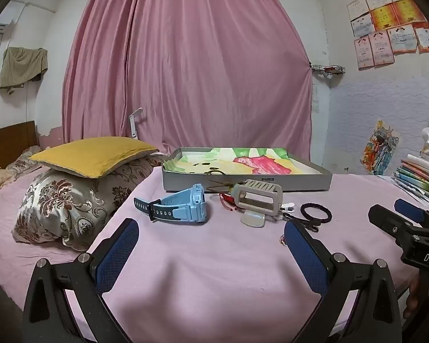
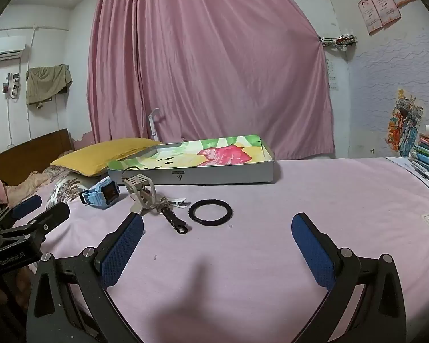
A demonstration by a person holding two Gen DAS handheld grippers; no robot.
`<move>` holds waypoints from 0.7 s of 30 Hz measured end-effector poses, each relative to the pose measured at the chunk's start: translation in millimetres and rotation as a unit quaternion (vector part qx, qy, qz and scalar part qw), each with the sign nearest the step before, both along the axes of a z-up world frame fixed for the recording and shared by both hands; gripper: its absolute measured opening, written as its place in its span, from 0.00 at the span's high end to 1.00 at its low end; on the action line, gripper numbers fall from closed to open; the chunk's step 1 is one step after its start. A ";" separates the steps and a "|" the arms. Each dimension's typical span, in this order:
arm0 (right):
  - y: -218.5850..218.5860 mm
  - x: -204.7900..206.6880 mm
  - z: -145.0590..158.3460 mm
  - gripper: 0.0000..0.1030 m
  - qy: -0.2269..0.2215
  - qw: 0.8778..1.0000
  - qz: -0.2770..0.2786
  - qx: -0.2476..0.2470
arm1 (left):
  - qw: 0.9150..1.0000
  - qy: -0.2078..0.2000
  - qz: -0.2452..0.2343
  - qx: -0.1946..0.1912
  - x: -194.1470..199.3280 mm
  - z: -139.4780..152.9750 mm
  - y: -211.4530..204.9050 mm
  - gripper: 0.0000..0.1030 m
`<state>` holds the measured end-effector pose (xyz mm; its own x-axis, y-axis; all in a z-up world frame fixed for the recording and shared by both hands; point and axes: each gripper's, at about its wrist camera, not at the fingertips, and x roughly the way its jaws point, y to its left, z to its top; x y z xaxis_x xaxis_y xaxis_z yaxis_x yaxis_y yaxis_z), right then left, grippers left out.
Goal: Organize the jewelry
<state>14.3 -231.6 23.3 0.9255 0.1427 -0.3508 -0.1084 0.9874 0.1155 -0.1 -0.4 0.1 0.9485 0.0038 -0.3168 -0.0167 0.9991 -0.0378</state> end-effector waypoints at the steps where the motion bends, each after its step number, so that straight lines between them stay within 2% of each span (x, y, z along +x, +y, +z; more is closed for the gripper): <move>1: 0.0 0.0 0.0 0.01 0.000 1.000 0.000 0.000 | 1.000 0.000 0.000 0.000 0.0 0.0 0.0 0.01; 21: 0.3 0.5 -0.1 0.01 0.000 1.000 -0.002 0.001 | 1.000 0.000 -0.001 -0.009 0.0 -0.5 0.3 0.01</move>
<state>14.8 -231.3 23.2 0.9263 0.1392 -0.3502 -0.1041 0.9876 0.1171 -0.2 -0.1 -0.4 0.9485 -0.0038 -0.3166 -0.0145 0.9984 -0.0554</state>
